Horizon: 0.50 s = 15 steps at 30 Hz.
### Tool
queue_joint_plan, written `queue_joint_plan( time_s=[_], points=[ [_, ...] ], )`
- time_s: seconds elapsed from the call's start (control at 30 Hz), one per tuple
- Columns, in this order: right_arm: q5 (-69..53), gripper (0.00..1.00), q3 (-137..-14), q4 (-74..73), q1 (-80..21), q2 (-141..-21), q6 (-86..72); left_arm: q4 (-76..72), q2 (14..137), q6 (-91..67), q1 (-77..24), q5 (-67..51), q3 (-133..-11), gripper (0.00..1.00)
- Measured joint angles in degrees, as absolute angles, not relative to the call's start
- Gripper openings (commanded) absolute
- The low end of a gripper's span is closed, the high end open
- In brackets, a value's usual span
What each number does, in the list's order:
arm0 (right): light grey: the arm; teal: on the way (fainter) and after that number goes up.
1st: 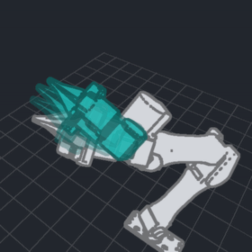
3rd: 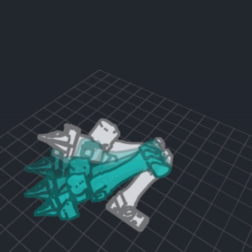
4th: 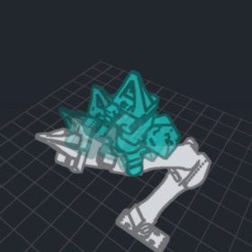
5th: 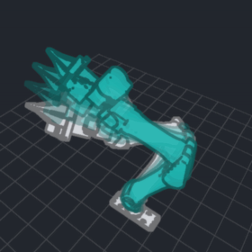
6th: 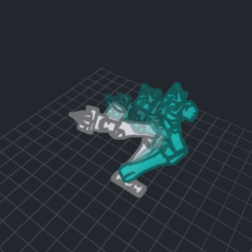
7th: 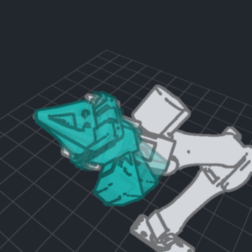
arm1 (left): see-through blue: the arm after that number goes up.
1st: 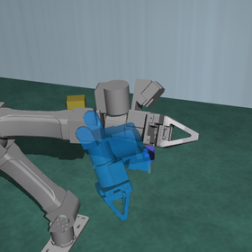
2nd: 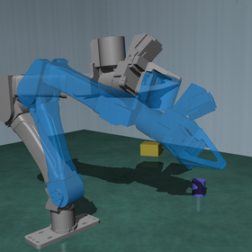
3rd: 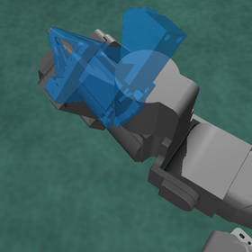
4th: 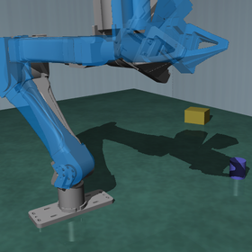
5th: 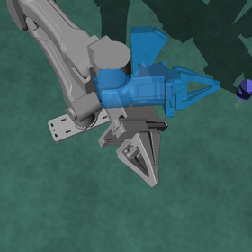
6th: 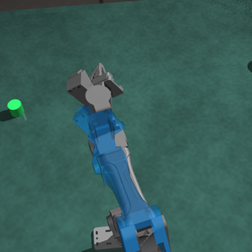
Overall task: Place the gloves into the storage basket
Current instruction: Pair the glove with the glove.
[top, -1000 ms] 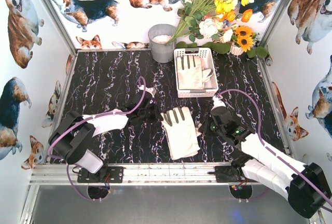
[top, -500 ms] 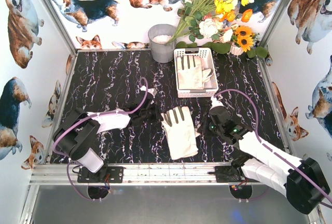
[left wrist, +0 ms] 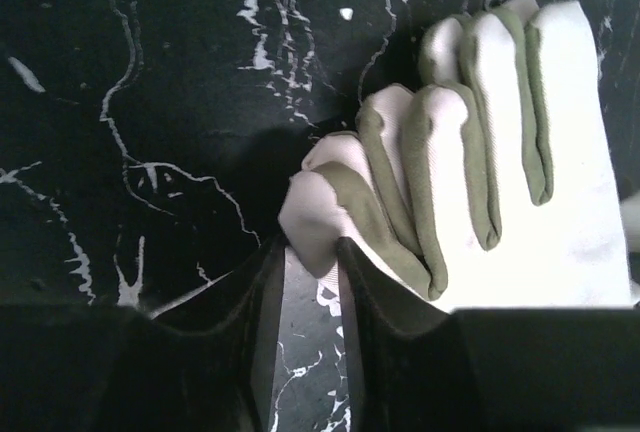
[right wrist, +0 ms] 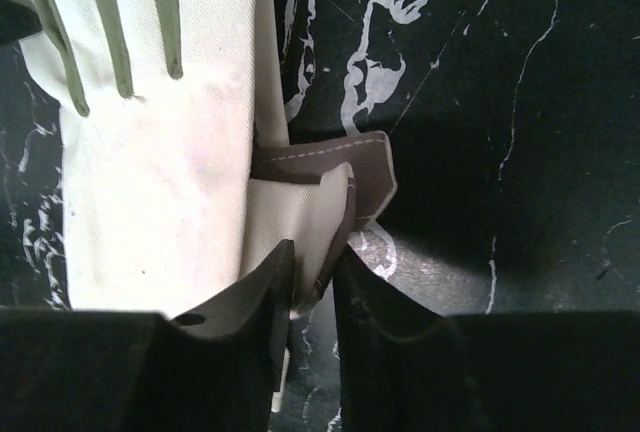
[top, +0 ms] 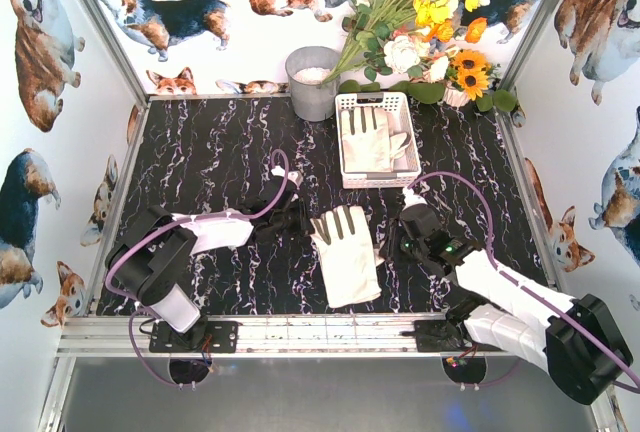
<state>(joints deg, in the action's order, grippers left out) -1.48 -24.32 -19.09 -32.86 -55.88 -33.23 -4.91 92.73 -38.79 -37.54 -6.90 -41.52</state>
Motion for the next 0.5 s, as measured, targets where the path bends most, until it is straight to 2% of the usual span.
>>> queue_joint_plan(
  time_s=[0.1, 0.2, 0.4, 0.5],
  points=[
    [-1.15, 0.51, -24.75, -20.67, -32.86, -55.59, -32.84, -3.22, 92.33, -38.41, -37.54, -5.17, -42.13, 0.44],
    [-0.01, 0.62, -26.17, -23.57, -32.86, -53.52, -31.99, 0.58, 89.93, -37.65, -37.54, -2.22, -44.12, 0.5],
    [0.25, 0.63, -33.98, -30.11, -31.31, -50.81, -30.24, 6.74, 81.82, -36.25, -38.22, 1.23, -48.66, 0.48],
    [-1.93, 0.6, -35.53, -31.27, -29.23, -51.2, -30.63, 6.7, 80.75, -36.58, -39.66, 0.69, -49.28, 0.46]
  ],
)
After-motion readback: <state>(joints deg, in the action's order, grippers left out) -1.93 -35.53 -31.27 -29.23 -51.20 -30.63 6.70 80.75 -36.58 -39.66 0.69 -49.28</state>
